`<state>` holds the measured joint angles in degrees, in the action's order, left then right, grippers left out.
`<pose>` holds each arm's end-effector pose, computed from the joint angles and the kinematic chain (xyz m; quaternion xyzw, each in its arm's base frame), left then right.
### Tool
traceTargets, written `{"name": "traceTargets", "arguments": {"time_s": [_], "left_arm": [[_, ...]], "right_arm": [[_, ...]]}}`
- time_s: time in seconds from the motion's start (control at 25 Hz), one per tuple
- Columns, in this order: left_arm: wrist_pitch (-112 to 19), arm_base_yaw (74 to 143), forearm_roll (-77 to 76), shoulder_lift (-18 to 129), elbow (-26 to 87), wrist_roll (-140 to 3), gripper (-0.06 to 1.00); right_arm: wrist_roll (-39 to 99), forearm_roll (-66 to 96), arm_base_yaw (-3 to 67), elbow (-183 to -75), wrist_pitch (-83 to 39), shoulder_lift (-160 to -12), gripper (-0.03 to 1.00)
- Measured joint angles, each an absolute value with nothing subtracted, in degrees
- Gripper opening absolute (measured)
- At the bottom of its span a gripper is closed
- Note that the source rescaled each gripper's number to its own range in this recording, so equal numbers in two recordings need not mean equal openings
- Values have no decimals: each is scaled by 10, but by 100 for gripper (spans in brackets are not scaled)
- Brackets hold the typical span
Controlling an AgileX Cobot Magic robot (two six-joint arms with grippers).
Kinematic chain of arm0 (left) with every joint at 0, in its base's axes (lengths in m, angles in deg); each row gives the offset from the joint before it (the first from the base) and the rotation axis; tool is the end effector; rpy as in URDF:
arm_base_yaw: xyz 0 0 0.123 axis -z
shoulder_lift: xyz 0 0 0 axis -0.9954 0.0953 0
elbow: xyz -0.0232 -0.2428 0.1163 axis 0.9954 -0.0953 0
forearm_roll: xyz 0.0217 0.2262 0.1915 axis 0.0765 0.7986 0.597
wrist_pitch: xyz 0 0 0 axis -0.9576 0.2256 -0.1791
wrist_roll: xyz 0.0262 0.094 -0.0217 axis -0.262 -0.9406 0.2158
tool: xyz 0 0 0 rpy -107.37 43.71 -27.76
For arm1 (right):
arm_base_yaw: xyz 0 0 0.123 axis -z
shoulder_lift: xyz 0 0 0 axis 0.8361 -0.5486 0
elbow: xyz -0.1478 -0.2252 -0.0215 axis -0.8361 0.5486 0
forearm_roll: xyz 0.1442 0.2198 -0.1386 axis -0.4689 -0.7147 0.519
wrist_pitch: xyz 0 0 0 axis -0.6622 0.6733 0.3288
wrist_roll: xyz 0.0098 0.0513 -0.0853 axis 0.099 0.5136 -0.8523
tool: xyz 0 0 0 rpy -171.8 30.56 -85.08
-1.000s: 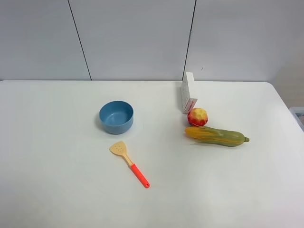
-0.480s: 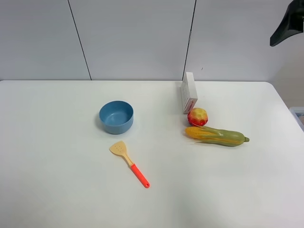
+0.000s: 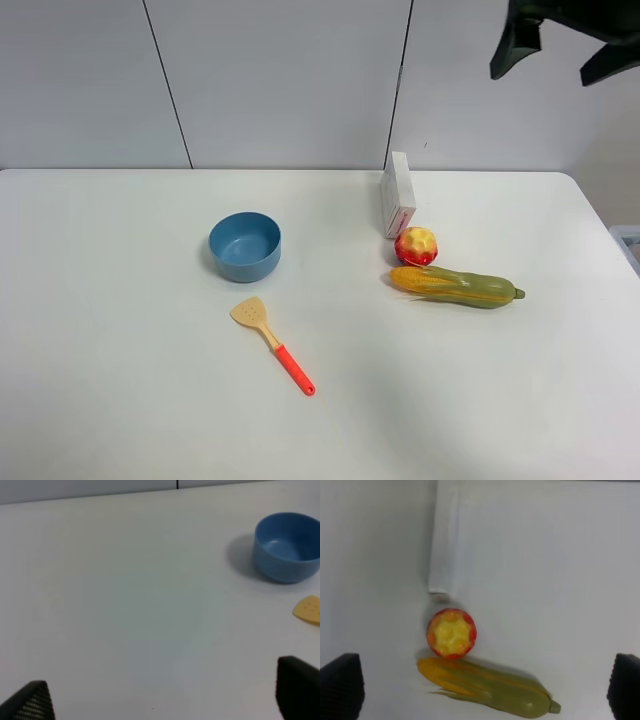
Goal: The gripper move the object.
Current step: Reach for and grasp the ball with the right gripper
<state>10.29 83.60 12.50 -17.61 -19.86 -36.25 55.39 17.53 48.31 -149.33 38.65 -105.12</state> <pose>0.0568 0.0002 0.2987 0.0071 0.8476 0.0094 0.5305 0.3837 0.0653 0.3892 -0.0437 0.9565 0.0722 0.2792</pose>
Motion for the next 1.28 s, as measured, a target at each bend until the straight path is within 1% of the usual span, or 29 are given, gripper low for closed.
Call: {"name": "traceTargets", "arguments": {"time_s": [0.16,0.32,0.92,1.28], "left_arm": [[103,836,125,-176,-199,-363,100],[103,836,125,-176,-199,-363,100],[103,836,125,-176,-199,-363,100],[103,836,125,-176,-199,-363,100]], "right_arm": [[603,223,418,-1505,387,-1090,100],[629,226,391,-1505,387,-1133,100],[643,226,389,-1505,385,-1303,100],[640,212,389,-1502,376,-1366,100]]}}
